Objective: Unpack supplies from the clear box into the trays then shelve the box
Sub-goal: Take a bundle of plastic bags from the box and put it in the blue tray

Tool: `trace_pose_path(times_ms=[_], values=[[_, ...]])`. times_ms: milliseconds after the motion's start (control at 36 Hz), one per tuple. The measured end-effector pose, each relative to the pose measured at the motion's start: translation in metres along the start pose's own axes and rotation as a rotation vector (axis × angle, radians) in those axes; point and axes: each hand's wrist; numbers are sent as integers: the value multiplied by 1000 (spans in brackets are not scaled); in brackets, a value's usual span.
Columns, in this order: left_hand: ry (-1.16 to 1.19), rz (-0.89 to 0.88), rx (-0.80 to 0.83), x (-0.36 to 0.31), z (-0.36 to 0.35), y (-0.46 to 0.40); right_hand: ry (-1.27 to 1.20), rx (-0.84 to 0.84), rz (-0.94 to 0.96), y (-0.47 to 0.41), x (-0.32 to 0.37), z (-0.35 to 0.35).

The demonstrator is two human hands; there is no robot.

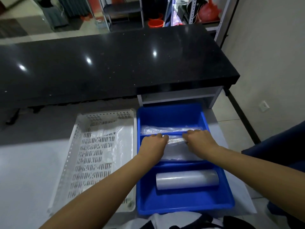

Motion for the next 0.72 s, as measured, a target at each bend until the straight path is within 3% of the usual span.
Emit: trace_pose_path(times_ms=[306,639,722], values=[[206,8,241,18,22,-12,-160,280,92,-12,-10,28],[212,68,83,26,22,-14,-172,134,11,-11,-10,28],[246,92,106,25,19,-16,-169,117,-23,-10,-9,26]])
Point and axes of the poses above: each hand's wrist, its own y-axis away from the middle knuckle, its own z-axis out of the back of the hand, x = y × z, and after that the axes turned 1 degree about -x, right-handed
